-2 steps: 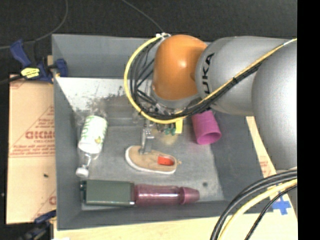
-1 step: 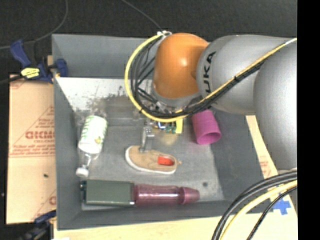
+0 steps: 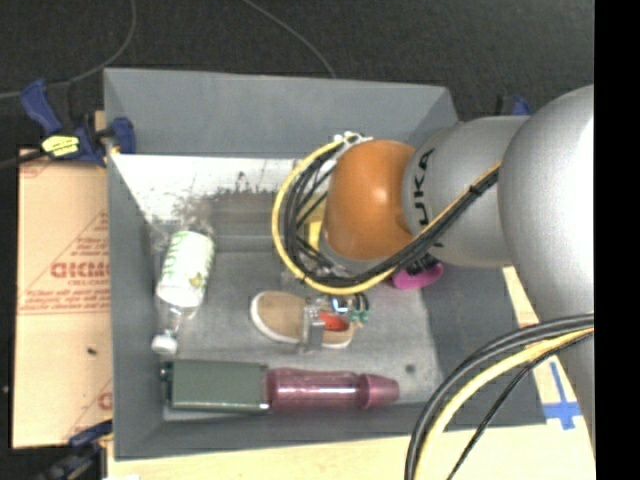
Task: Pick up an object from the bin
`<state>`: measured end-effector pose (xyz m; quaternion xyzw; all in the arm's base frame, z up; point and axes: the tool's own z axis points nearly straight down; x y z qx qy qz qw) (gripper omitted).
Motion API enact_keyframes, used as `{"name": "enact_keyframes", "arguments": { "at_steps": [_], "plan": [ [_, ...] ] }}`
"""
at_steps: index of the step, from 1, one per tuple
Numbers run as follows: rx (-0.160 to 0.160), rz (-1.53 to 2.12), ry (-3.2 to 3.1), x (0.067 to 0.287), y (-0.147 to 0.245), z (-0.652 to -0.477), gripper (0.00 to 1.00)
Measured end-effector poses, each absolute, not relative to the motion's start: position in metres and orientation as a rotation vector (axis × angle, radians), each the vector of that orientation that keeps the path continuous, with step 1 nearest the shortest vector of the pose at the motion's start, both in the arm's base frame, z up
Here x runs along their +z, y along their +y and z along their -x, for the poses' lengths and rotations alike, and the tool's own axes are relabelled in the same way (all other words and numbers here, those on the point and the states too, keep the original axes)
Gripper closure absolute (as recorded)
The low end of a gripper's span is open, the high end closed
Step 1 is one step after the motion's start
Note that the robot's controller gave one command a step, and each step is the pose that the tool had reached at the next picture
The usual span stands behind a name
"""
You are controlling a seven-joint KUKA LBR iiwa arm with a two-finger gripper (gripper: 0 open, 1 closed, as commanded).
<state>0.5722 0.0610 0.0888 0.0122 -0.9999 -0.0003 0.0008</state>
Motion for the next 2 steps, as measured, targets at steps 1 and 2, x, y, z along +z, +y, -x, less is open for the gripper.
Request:
{"name": "enact_keyframes", "arguments": {
  "at_steps": [1, 2],
  "plan": [
    [-0.003, -0.066, -3.148, 0.0711, 0.0675, -0.5874, 1.0],
    [-0.004, -0.063, -3.148, 0.0711, 0.0675, -0.5874, 1.0]
  ]
}}
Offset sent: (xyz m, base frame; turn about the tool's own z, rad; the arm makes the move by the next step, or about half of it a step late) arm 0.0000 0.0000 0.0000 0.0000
